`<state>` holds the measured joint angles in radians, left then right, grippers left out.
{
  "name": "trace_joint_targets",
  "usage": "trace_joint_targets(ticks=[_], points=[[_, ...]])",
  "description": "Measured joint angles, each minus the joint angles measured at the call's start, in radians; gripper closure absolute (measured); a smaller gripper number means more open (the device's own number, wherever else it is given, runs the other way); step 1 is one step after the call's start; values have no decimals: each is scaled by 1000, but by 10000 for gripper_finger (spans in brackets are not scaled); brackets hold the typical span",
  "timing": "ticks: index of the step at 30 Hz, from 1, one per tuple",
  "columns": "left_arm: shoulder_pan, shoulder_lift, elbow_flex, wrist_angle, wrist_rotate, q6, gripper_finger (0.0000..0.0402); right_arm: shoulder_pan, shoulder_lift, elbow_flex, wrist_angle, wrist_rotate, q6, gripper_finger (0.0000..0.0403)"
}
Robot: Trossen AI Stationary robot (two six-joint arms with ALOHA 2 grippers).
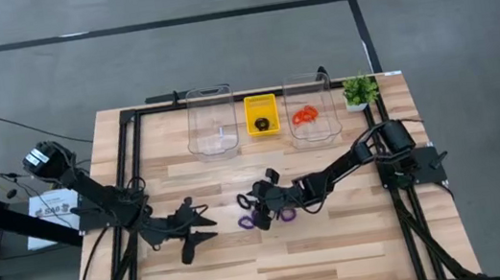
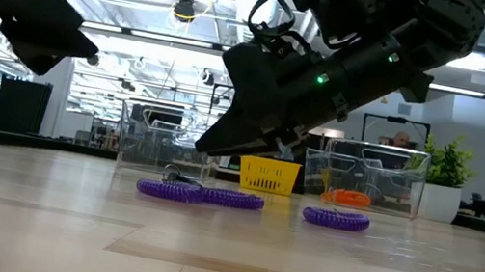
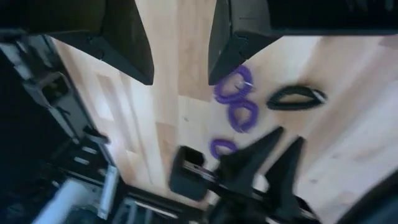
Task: Sort spring keychains
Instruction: Put the black spring keychain into the yellow bin
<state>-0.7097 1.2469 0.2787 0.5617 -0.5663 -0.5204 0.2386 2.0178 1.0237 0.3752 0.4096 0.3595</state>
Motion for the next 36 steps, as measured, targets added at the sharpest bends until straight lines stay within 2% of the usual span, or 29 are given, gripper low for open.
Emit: trace_joint_targets(ticks=[9, 19, 27, 31, 36], points=[[13, 109, 0, 11, -143, 1, 252, -6, 34, 0, 35, 13, 9, 301], [56, 166, 2, 49, -143, -6, 252, -56, 184, 72, 95, -85, 36, 301], [56, 164, 2, 58, -133, -8, 252, -55, 204, 108, 35, -81, 33, 303], [56, 164, 2, 61, -133, -8, 252, -55, 201, 109, 17, -67, 55, 323], [56, 164, 2, 63, -133, -8, 252, -56, 201, 107, 13, -63, 60, 370]])
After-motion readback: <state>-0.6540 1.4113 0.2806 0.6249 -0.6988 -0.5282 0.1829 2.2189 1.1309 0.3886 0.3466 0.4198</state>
